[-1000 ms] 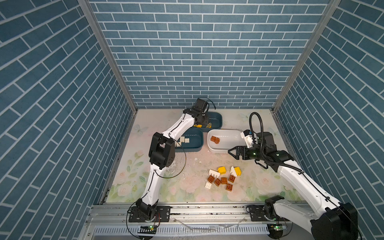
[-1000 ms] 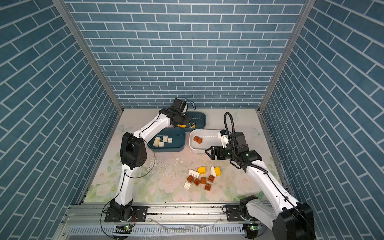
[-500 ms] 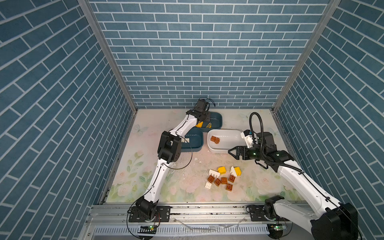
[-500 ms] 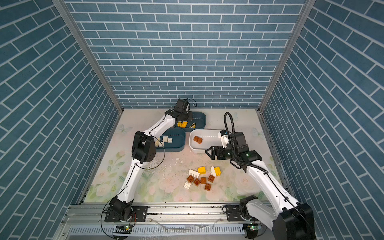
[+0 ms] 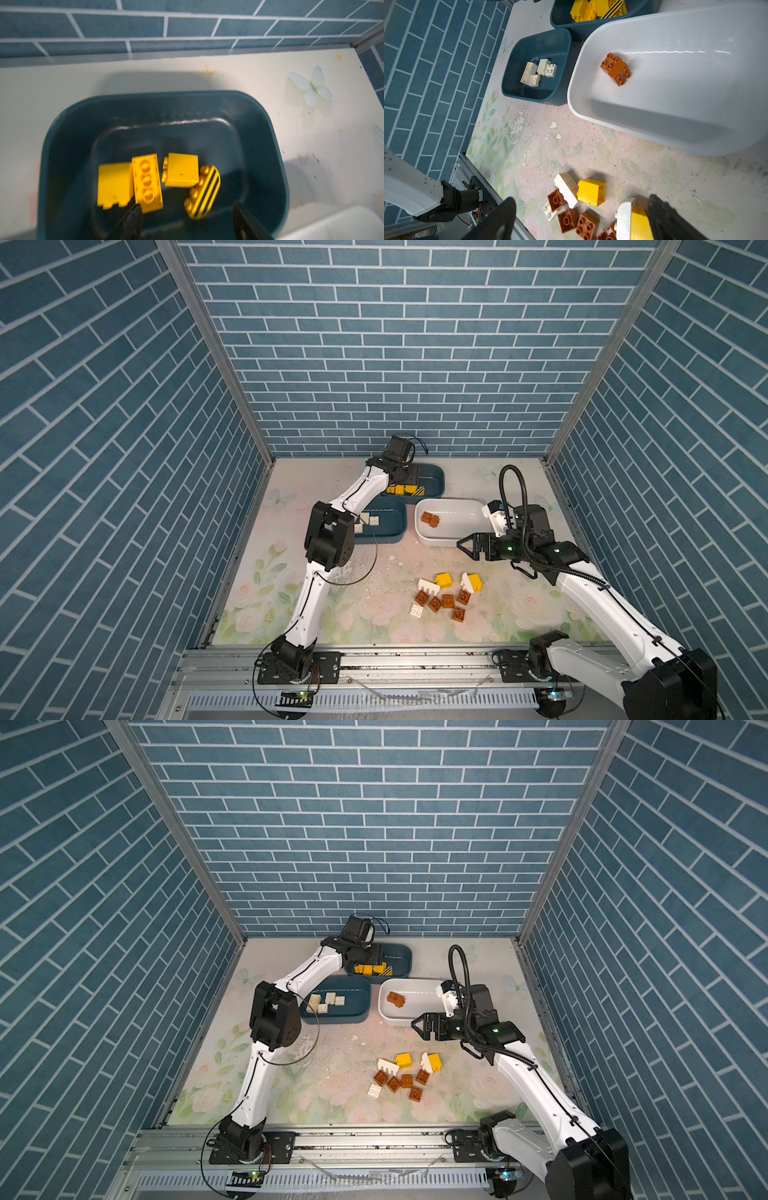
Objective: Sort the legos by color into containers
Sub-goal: 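Return the left gripper over the brick pile, then lower the left gripper and grasp a small white 2x2 brick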
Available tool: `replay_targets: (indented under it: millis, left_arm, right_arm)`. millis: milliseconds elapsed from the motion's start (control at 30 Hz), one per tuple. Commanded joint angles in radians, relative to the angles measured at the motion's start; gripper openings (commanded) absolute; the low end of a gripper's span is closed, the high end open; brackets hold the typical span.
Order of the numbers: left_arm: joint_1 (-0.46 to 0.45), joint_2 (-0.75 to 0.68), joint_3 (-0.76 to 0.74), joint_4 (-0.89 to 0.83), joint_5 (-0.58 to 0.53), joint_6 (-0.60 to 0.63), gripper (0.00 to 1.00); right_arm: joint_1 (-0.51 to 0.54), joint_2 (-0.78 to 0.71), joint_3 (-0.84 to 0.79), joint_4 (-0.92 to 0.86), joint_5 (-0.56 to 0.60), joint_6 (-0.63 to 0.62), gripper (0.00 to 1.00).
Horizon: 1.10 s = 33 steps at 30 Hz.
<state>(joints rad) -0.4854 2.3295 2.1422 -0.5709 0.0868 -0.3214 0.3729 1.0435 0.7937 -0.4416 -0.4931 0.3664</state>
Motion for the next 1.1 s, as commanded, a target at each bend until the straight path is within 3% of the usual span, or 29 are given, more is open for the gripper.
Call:
replay_targets:
  millis: [0,333,733,1067]
  left_arm:
    - [-0.024,-0.139,-0.117,-0.056,0.023,0.051,0.71]
    - [-0.151,-0.485,-0.577,-0.112,0.041,0.047,0.72]
    - [-0.338,-0.702,-0.908,-0.082,0.081,0.096,0.72]
    - [-0.501,-0.774,-1.083,-0.105,0.026,-0.117,0.71]
  right_arm:
    - [0.003,-0.004,0.033,-0.007,-0.001,-0.009,0.98]
    - [0.003,-0.024,0.014,-0.019,-0.004,-0.008,0.98]
    - [0.003,-0.081,-0.026,-0.052,-0.007,-0.012,0.98]
    - [0.003,-0.131,-0.081,-0.063,-0.007,0.006,0.98]
